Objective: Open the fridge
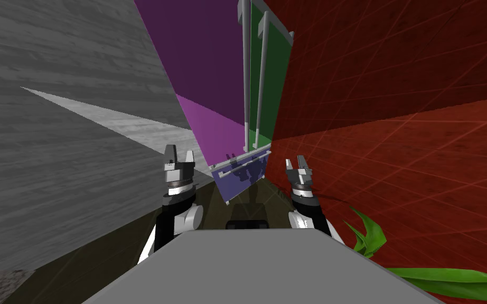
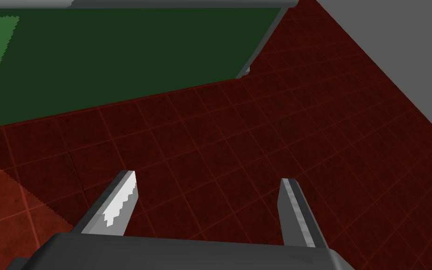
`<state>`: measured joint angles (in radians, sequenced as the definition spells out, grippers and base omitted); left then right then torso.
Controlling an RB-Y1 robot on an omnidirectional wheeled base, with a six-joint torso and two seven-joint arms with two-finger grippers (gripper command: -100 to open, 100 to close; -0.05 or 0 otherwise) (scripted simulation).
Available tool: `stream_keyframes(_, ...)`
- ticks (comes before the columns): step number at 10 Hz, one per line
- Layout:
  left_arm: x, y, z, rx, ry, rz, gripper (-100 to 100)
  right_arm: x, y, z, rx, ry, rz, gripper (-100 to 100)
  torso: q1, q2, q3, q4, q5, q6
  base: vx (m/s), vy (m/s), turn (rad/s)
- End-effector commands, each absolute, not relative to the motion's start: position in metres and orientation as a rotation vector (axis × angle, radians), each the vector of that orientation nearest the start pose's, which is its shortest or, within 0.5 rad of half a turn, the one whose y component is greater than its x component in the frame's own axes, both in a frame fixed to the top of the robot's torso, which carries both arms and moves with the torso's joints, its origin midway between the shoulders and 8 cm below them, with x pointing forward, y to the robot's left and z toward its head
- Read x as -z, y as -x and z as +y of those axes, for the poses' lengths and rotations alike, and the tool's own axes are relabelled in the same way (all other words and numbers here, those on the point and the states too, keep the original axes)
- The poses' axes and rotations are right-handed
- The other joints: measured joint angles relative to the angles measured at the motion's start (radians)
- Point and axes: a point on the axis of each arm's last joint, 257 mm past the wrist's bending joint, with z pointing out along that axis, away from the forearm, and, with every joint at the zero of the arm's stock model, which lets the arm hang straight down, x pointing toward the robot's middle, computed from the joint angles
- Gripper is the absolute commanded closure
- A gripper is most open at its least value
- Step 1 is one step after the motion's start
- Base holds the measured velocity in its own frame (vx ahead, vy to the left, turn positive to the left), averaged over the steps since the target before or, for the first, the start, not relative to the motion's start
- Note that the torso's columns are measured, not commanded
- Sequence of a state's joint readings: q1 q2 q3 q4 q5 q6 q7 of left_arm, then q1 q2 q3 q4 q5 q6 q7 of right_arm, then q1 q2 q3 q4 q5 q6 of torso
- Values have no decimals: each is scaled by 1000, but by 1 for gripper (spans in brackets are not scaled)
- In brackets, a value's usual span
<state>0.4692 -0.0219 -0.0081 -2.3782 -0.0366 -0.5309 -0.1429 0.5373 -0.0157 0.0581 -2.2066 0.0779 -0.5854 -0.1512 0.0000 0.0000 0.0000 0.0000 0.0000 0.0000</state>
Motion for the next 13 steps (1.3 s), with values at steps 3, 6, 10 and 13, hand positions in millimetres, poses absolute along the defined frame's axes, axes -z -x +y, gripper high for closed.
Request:
stream_keyframes(3,-82,-318,266,1192,480,532,0,6,-344,-252,-1441,-682,654,0,0,175,-351,176,0,0,0,0,0)
stream_keyframes(6,-82,-318,266,1192,479,532,0,6,-344,-252,-1441,-682,654,0,0,396,-792,396,0,0,0,0,0)
stream_keyframes(10,-78,-320,263,1196,464,556,-100,6,-344,-252,-1441,-682,654,0,0,691,-1382,691,0,0,4,-1,2)
stream_keyframes(13,-65,-327,259,1205,439,612,-100,6,-344,-252,-1441,-683,655,0,0,736,-1476,736,0,0,30,-9,19)
